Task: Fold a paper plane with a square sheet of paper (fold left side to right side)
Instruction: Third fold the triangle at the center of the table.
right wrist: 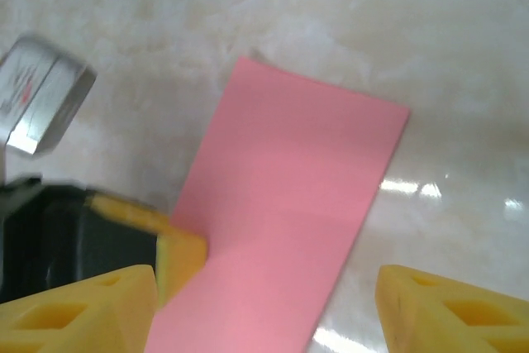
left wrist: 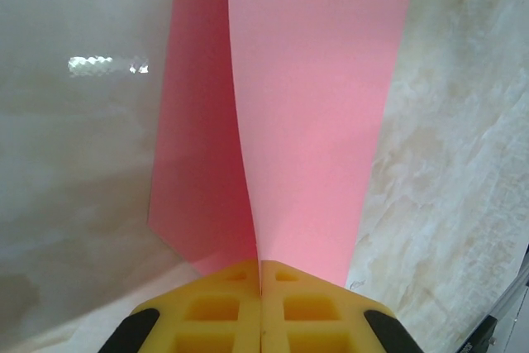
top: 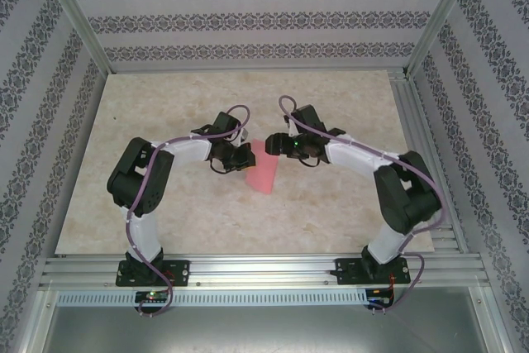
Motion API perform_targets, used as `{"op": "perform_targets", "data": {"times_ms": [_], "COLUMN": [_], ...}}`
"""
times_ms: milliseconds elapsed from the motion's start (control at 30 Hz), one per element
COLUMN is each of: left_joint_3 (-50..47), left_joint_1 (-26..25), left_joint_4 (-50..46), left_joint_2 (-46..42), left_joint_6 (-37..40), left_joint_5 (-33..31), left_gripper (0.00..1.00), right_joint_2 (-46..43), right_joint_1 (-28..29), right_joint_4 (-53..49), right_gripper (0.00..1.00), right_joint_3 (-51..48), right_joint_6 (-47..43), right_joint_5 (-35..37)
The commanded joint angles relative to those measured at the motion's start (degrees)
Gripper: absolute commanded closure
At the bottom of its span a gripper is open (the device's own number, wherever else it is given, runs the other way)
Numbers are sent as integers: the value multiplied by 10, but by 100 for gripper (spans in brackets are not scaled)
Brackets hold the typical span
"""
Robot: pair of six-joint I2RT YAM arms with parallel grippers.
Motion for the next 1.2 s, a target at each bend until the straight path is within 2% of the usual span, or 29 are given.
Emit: {"op": "perform_targets", "data": {"times_ms": [0, 167, 333, 467, 633, 900, 1167], "left_joint_3": [-5, -18, -23, -23, -21, -20, -16], "left_joint_1": [-10, -19, -28, -34, -38, -40, -40], "left_joint_4": [-7, -9, -13, -15, -14, -18, -17], "left_joint_2": [-30, -46, -52, -51, -50, -51, -45], "left_joint_6": [-29, -55, -69, -77, -84, -81, -79], "left_joint_5": [-19, -30, -33, -35, -31, -29, -28], "left_gripper": [91, 92, 92, 92, 93, 93, 93], "right_joint_2": [-63, -165, -220, -202, -124, -34, 3], "right_joint_1": [10, 86, 172, 258, 320, 335, 336], "right_joint_4": [17, 19, 48, 60, 69, 70, 60], "right_gripper": [29, 30, 31, 31, 32, 34, 44], "right_joint_3": [-71, -161, -210, -199, -147, -78, -60], "right_joint_6": [-26, -68, -102, -152, -202, -240, -252], "right_joint_5": [7, 87, 170, 259, 319, 374, 370]}}
